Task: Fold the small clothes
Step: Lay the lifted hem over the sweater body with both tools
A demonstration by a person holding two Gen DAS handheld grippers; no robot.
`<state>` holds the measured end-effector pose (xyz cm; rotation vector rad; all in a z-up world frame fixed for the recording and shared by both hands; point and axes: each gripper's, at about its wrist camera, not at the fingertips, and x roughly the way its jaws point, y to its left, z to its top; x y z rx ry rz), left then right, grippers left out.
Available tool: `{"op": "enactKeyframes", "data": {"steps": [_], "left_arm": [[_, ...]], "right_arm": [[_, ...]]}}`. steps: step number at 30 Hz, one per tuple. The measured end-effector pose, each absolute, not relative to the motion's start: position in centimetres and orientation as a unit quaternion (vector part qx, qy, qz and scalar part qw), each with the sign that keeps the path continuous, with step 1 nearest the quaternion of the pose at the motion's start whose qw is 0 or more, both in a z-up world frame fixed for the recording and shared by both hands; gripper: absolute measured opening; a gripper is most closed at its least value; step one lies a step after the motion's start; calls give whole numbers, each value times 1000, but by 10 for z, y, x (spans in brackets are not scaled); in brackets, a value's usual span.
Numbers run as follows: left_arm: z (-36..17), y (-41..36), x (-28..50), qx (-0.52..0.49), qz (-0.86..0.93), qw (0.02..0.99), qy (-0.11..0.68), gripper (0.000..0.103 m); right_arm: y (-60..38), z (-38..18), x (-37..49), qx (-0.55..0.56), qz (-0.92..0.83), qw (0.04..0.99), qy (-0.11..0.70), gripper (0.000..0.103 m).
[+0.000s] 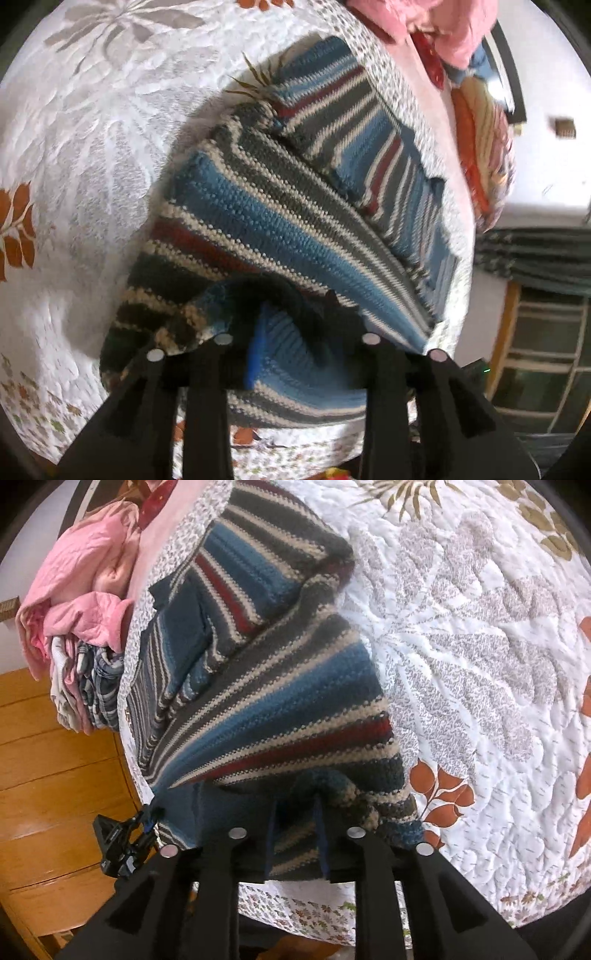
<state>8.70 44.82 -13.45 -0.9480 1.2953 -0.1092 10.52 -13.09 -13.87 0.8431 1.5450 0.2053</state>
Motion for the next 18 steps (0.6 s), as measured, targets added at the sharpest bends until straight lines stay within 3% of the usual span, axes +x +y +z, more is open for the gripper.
{"op": "enactKeyframes", "data": {"steps": [2, 7, 9, 11, 18], "left_arm": [[-129, 460, 82, -427, -41, 701, 570, 39], [-115, 460, 85, -383, -44, 730, 565, 43], [-106, 448, 91, -332, -57, 749, 570, 48], [-100, 436, 97, -284, -72, 765, 573, 61], [-105, 399, 114, -139, -107, 787, 591, 62]], "right_arm": [[-137, -134, 106, 361, 79, 644, 670, 39], [-143, -116, 110, 341, 85, 675, 648, 40], [-137, -109, 113, 319, 102, 688, 644, 43], [-121, -101, 118, 275, 128, 705, 641, 48], [-69, -96, 134, 140, 201, 723, 646, 58]]}}
